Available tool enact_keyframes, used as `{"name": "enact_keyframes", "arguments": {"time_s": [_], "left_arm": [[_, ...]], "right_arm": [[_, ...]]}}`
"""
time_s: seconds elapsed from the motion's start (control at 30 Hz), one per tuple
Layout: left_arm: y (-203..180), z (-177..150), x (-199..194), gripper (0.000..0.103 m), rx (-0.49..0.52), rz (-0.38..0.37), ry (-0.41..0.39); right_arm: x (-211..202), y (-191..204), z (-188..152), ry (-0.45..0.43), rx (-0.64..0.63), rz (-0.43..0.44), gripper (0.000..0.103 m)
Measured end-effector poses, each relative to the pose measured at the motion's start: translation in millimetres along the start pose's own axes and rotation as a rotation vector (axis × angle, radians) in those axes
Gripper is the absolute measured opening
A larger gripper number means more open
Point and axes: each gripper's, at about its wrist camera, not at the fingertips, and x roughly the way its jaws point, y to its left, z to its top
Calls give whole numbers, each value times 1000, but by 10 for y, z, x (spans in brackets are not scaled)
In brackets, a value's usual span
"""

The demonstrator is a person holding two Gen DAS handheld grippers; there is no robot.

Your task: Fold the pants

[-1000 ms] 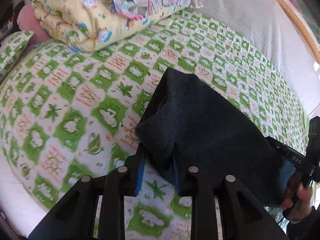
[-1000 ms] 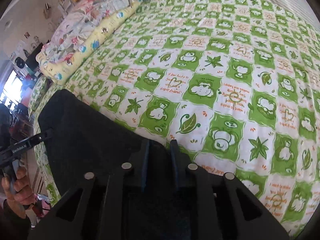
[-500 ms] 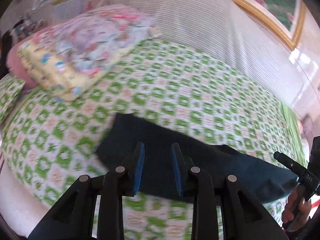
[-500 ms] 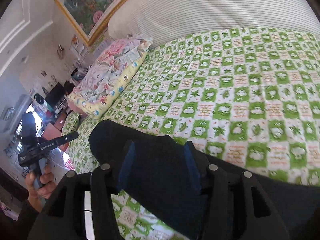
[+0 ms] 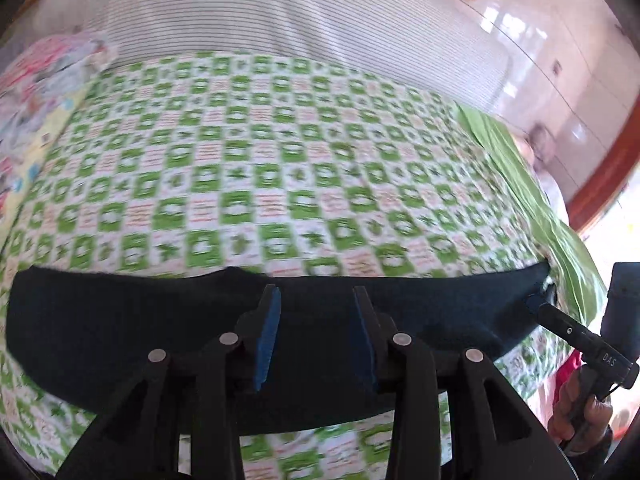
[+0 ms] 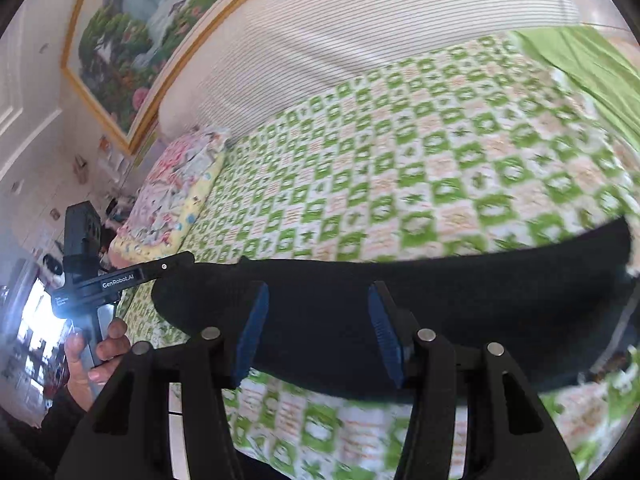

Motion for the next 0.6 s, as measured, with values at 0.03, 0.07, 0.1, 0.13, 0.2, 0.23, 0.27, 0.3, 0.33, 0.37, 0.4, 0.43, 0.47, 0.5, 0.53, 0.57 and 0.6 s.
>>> {"name": "enact_keyframes", "arguments": {"time_s": [0.03, 0.07, 0.1, 0.13, 0.2, 0.23, 0.27, 0.3, 0.33, 0.37, 0.4, 0.43, 0.47, 0.5, 0.53, 0.57, 0.6], "left_arm": [[-102, 31, 51, 37, 24, -19, 11], [-230, 63, 102, 37, 52, -39, 20], [-319, 92, 152, 37, 72, -52, 29], [-450, 132, 211, 37, 100, -74, 43], [-625, 178, 300, 38, 139, -106, 62], [-726, 208, 353, 38, 164, -117, 75], [-809, 229, 394, 39, 186, -123, 84], [-870, 250, 423, 39, 202, -127, 90], [-951, 265, 460, 39, 225, -135, 98], [-1044, 284, 511, 39, 249, -142, 107], [-1134, 300, 560, 39, 272, -150, 117], [-1184, 308, 587, 40, 285, -156, 123], [-1253, 320, 632, 40, 304, -166, 133], [-1294, 322, 661, 41, 317, -173, 141], [-1382, 331, 714, 41, 336, -184, 155], [-1420, 322, 735, 41, 349, -191, 163], [-1452, 320, 776, 41, 361, -198, 170]], "right_arm": [[-73, -85, -35, -8, 18, -12, 54], [-152, -174, -68, -16, 41, -27, 54], [-208, -234, -88, -23, 57, -34, 54], [-268, -290, -111, -32, 73, -42, 54], [-412, -418, -169, -50, 107, -68, 54], [-465, -460, -191, -56, 116, -76, 54], [-507, -490, -219, -62, 123, -84, 54], [-570, -543, -246, -71, 137, -98, 54], [-598, -574, -256, -74, 148, -107, 54], [-631, -616, -280, -77, 159, -115, 54], [-669, -662, -303, -81, 172, -125, 54], [-684, -686, -313, -84, 181, -134, 54], [-706, -721, -326, -85, 191, -144, 54], [-727, -754, -340, -87, 202, -151, 54], [-751, -789, -355, -89, 210, -157, 54], [-775, -818, -364, -93, 217, -168, 54], [-791, -844, -373, -95, 222, -177, 54]]}}
